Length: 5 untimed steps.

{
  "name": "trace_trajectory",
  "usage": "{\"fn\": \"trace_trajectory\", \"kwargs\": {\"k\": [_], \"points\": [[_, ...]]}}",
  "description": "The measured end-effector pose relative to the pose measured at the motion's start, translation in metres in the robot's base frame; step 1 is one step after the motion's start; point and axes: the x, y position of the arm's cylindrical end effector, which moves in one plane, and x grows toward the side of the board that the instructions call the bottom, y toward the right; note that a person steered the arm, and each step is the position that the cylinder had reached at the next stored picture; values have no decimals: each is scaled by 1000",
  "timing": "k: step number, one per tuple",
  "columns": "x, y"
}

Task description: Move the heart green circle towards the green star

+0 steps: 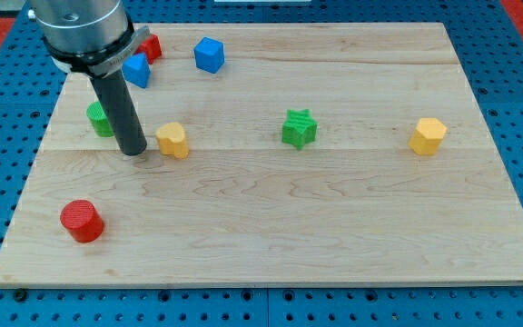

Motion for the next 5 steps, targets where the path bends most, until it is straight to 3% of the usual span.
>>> {"fn": "trace_trajectory", "kwargs": {"k": [3, 5], "points": [[-1, 27], [2, -2]]}}
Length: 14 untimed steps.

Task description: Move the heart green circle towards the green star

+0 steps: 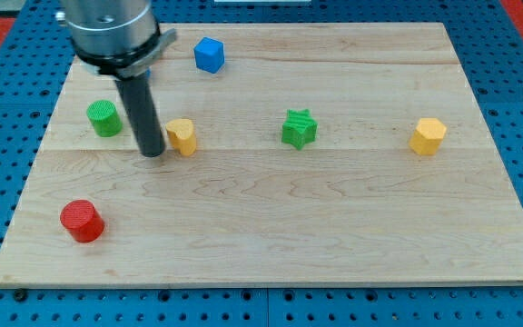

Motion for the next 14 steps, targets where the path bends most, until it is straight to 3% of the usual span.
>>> {"fn": "trace_trajectory", "kwargs": {"k": [1, 2, 3, 5, 6, 8, 9, 10, 11, 12, 13, 14], "points": [[20, -55], [19, -147], [19, -147], [-39, -145], [-52, -88], [-16, 82], [-13, 61], [23, 42], [37, 111], [7, 159], [24, 150], [32, 61]]}}
